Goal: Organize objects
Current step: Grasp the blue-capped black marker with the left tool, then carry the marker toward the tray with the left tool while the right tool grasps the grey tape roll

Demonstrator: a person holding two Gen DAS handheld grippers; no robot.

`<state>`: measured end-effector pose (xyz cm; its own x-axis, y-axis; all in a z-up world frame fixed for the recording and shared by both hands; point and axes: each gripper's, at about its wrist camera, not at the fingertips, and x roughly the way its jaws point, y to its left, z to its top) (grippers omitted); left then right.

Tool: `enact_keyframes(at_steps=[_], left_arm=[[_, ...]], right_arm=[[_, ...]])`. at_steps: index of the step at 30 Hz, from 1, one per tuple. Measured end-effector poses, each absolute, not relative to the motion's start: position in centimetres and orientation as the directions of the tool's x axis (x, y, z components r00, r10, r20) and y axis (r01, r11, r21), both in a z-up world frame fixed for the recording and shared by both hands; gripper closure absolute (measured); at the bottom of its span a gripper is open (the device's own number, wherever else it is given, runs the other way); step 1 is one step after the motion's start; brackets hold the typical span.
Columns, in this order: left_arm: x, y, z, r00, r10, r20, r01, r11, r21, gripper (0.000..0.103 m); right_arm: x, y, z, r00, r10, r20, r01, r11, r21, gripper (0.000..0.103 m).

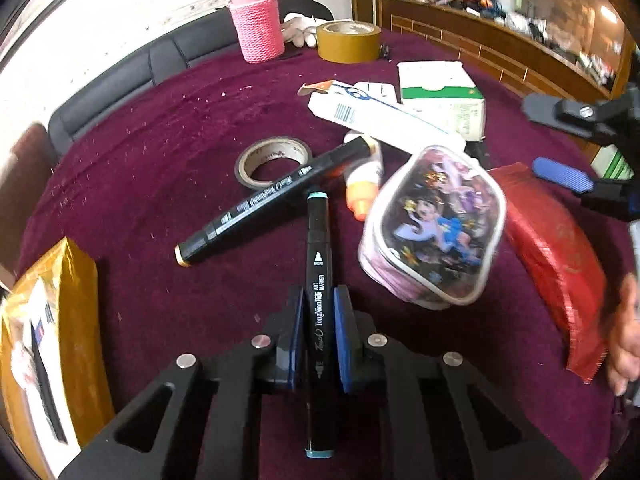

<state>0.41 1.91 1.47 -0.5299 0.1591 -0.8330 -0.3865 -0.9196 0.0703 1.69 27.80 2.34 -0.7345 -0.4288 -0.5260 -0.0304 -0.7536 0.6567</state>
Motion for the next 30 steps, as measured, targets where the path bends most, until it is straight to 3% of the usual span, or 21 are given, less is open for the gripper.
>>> enact_keyframes(at_steps=[8,16,24,27,30], left_arm=[[6.7,-3.3,5.7,-0.614,0.281,-0.738,-0.302,-0.947,-0.109,0.089],[10.8,-6.2,8.1,-0.681,0.317,-0.66,-0.287,-0.945,-0.157,0.089],[13.1,-10.1,8.7,-0.714,0.345,-0.61,-0.251,-0.939,-0.237,0.089],[14.1,-11.3,9.0,-0.735,0.329,-0.593,-0.238,-0.944,-0.229,0.089],[14.9,-12.7,9.1,-0.747,0.329,-0.578,-0.231,-0.943,-0.238,0.089]], right_arm=[[1.7,27.7,2.3,-0.734,-0.431,-0.525,-0.025,-0.755,0.655,0.01],[3.1,27.4,3.7,-0.73,-0.408,-0.548,-0.052,-0.766,0.641,0.01],[0.5,17.6,6.8,-0.529,-0.608,-0.592,0.168,-0.759,0.629,0.009],[-2.0,13.8,5.5,-0.383,-0.735,-0.559,0.178,-0.653,0.736,0.009],[-3.9,11.3,3.9,-0.33,-0.739,-0.587,0.115,-0.648,0.752,0.009]])
